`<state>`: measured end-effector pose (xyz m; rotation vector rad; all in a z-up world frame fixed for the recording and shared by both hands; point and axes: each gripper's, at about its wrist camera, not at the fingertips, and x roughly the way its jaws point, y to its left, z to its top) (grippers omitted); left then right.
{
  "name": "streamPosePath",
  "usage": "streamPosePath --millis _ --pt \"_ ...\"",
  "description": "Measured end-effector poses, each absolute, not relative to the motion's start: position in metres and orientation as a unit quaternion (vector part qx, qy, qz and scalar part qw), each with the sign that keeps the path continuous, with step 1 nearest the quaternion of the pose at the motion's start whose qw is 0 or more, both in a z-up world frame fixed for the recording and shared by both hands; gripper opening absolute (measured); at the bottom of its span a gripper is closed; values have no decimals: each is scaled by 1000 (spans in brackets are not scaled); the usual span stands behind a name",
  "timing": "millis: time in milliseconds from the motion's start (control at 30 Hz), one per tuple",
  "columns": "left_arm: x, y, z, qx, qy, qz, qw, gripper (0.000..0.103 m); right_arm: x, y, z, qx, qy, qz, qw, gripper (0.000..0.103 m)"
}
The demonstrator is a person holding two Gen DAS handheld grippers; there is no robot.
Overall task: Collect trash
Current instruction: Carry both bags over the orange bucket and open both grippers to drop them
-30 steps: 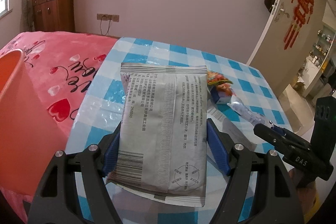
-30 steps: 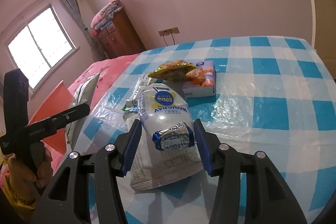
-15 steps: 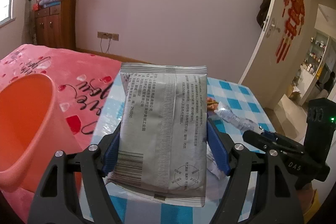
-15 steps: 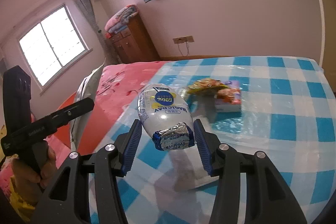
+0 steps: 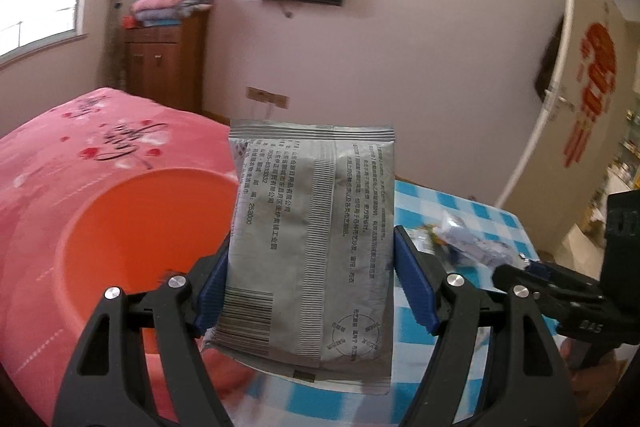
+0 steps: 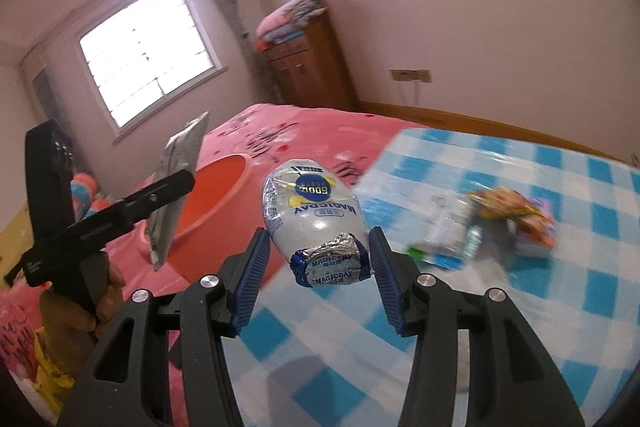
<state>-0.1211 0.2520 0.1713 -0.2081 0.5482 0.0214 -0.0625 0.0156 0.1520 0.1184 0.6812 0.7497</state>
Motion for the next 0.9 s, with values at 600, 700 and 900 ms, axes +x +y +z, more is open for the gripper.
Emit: streamPosePath --millis 600,700,900 --pt "-128 344 149 -142 277 105 945 75 -53 166 167 -31 340 448 827 52" --pt "-126 346 148 -140 277 105 945 75 -51 178 162 -41 346 444 825 52" --pt "-126 345 142 -154 284 98 941 77 -49 189 156 -31 353 447 821 57"
